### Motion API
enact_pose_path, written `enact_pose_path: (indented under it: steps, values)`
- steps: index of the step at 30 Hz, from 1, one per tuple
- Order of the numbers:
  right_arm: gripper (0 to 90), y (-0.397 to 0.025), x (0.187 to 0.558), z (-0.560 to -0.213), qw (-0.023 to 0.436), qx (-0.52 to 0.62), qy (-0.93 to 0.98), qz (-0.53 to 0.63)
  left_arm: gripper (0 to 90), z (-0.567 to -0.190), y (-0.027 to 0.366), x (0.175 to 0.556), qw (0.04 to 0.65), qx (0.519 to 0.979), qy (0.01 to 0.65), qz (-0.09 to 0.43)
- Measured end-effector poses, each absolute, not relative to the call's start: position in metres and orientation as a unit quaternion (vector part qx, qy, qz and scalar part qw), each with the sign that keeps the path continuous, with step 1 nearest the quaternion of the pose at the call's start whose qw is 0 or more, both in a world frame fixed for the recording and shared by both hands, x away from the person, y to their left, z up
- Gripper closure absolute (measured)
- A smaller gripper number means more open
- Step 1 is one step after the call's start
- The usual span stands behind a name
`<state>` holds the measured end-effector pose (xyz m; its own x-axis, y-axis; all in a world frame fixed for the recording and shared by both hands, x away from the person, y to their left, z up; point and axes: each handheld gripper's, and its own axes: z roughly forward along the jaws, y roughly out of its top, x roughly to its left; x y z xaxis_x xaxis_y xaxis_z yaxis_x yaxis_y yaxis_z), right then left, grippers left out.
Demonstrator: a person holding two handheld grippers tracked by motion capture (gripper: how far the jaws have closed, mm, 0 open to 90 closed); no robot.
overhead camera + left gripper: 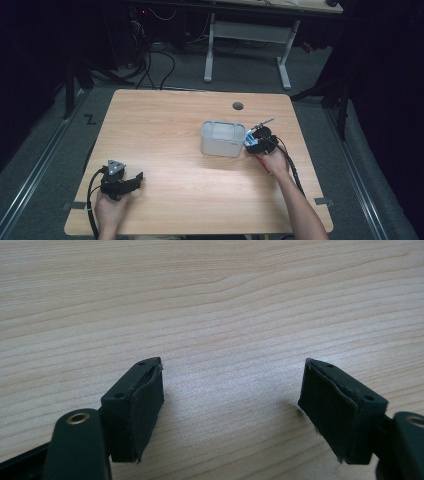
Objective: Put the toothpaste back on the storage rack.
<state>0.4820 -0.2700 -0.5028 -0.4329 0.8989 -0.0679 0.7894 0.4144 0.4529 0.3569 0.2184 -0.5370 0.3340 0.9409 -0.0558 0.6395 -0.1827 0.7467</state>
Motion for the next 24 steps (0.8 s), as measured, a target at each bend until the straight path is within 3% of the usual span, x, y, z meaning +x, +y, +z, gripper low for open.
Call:
enact_pose_path:
  steps: [16,24]
  values:
    - [45.1,-0.276,0.4857,-0.5015,0.121,0.522,0.825,0.182,25.9,-0.537,0.2185,0.3568,0.35,0.738,0.536,0.215]
    - [54.2,-0.2743,0.4853,-0.4983,0.116,0.518,0.829,0.178,26.0,-0.5371,0.2184,0.3568,0.35,0.738,0.536,0.216]
